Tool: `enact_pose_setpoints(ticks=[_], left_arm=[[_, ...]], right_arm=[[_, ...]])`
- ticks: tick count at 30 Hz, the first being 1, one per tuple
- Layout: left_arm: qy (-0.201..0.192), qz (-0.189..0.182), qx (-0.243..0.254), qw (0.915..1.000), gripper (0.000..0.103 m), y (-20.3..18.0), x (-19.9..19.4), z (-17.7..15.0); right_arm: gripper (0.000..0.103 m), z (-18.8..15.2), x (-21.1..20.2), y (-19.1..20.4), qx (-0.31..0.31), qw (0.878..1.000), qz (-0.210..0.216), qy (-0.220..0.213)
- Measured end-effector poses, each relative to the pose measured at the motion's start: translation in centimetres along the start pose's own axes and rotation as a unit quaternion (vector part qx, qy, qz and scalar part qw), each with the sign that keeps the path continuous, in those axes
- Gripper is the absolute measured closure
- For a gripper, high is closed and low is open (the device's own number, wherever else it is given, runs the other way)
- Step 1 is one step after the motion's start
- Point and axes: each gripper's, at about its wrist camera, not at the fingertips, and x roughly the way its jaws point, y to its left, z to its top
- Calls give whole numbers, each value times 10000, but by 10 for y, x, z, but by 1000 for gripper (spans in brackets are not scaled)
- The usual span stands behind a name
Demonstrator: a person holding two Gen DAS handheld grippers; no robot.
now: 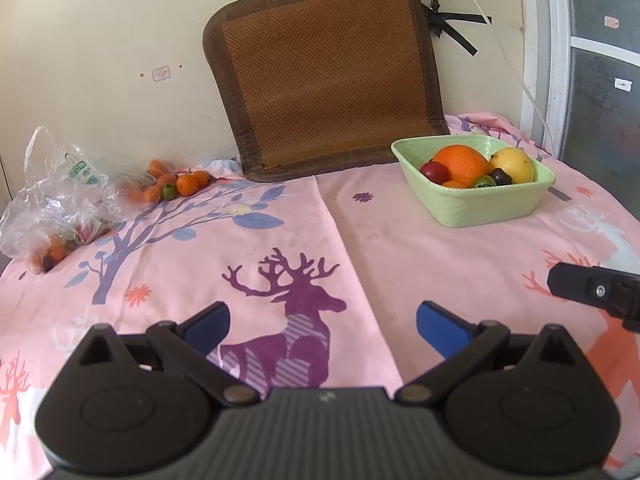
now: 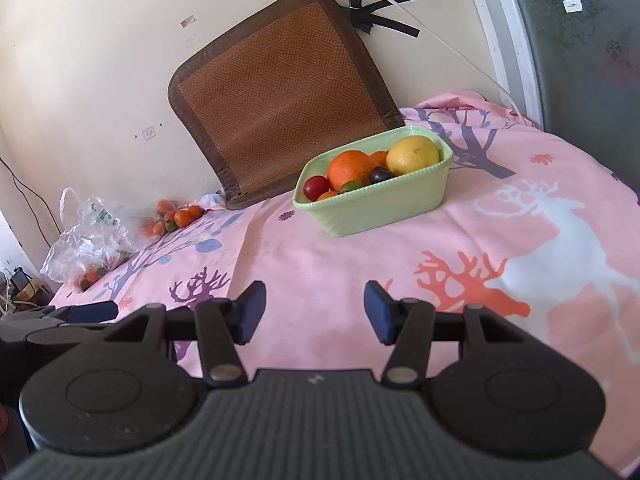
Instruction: Organize fruits
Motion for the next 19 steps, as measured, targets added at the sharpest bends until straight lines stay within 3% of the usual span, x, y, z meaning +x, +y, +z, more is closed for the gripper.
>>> enact_pose_setpoints(ticks=[8,19], left_arm=[[2,-19,31,10000,0,-1,0,-1],[153,-447,-170,9987,0,3,5,-3]], right_arm=[[46,0,0,0,5,10000,2,5],[46,-4,2,-1,4,10000,8,47]])
